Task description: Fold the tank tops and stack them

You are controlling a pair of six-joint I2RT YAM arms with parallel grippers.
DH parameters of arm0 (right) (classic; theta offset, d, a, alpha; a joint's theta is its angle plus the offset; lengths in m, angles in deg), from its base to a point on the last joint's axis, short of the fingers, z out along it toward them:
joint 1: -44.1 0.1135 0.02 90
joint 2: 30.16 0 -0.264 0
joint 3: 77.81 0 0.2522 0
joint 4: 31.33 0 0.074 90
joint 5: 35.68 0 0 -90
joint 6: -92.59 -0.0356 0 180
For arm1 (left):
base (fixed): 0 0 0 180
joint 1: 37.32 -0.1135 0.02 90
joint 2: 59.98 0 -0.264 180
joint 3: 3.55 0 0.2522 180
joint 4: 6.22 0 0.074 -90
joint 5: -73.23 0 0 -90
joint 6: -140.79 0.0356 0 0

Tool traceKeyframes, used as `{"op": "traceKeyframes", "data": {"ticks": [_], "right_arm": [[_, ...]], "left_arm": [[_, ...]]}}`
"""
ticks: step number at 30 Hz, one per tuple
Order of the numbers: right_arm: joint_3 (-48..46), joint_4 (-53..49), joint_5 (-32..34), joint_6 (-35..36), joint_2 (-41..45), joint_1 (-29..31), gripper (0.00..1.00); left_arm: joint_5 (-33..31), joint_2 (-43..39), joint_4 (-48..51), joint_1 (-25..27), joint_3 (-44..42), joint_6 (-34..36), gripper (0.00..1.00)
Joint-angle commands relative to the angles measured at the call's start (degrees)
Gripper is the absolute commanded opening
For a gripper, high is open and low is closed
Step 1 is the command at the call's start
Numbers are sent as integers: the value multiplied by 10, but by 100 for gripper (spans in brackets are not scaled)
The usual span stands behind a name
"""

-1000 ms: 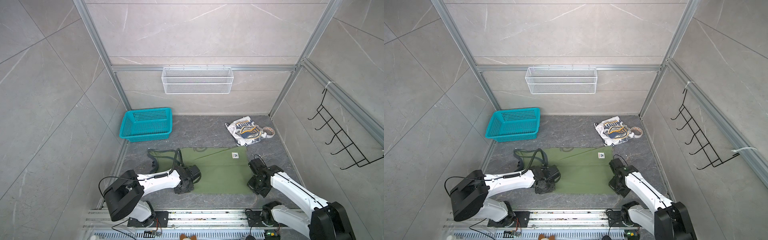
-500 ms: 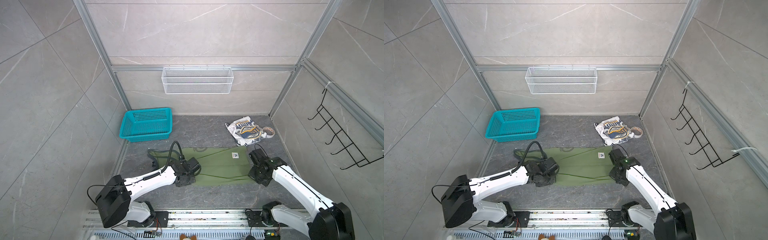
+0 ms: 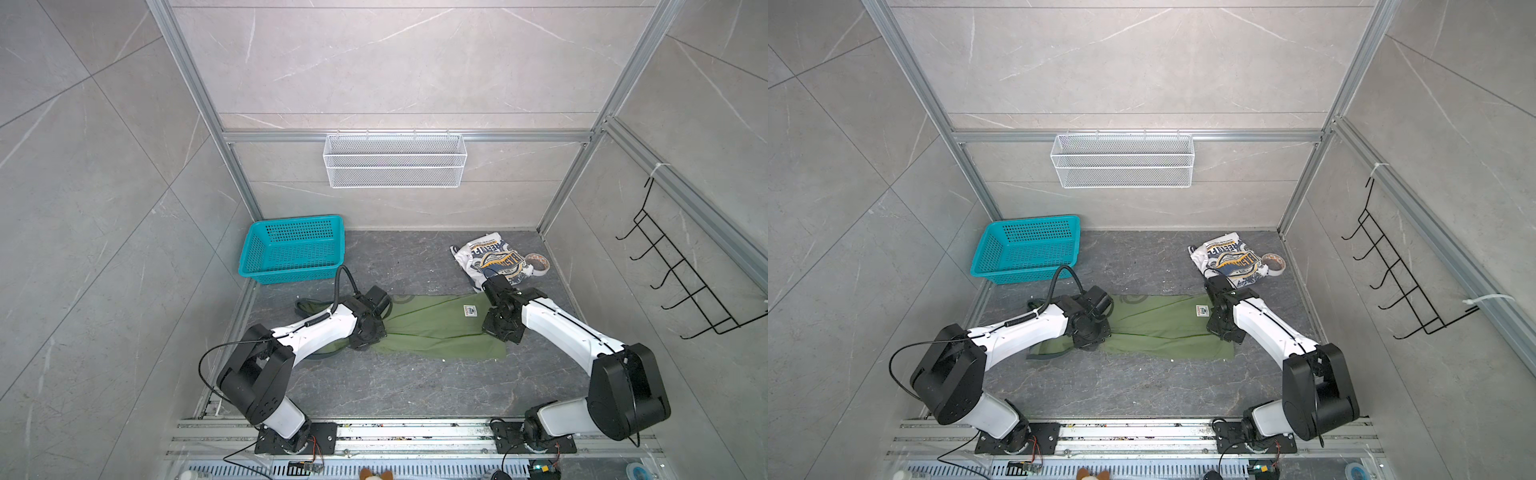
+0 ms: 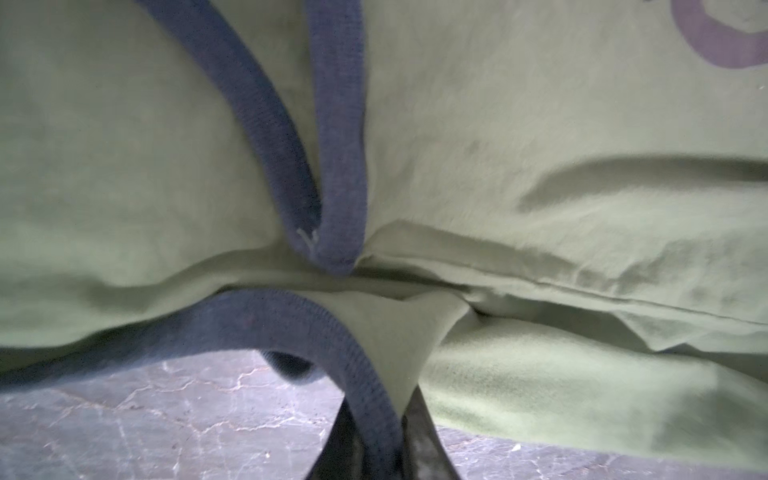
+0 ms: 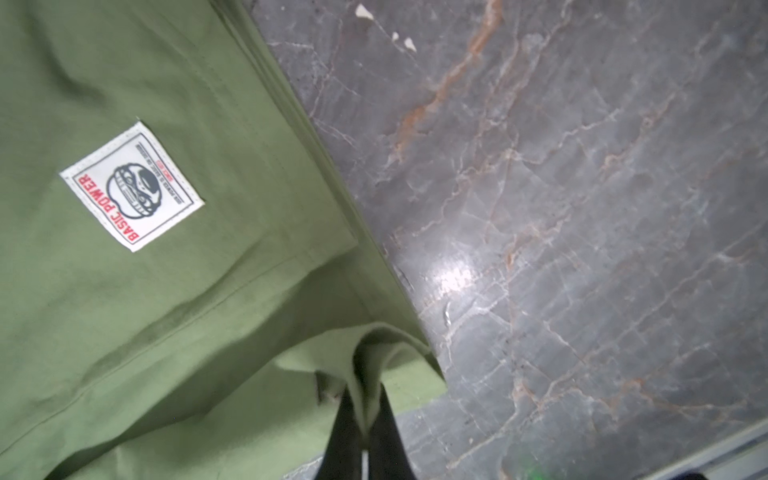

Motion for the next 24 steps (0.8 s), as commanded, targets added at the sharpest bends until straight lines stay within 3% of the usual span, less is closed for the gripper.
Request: {"op": "traceKeyframes", "data": {"ticks": [1, 3, 6, 15, 17, 24], "right_arm": [[19, 20, 22, 18, -23, -5, 4], [22, 27, 20, 22, -34, -9, 4], [28, 33, 25, 27, -46, -14, 6], [41, 57, 31, 45, -89, -37, 16], [44, 56, 37, 47, -93, -38, 18], [53, 52, 66, 61, -94, -46, 36]], "left_arm": [[32, 16, -23, -18, 23, 28, 17], [33, 26, -23, -21, 35, 35, 19], [38, 44, -7, -21, 61, 50, 34], [-53, 24, 27, -25, 73, 69, 42], [-66, 25, 34, -29, 75, 73, 48], [-94, 35, 32, -54, 63, 82, 63]]}}
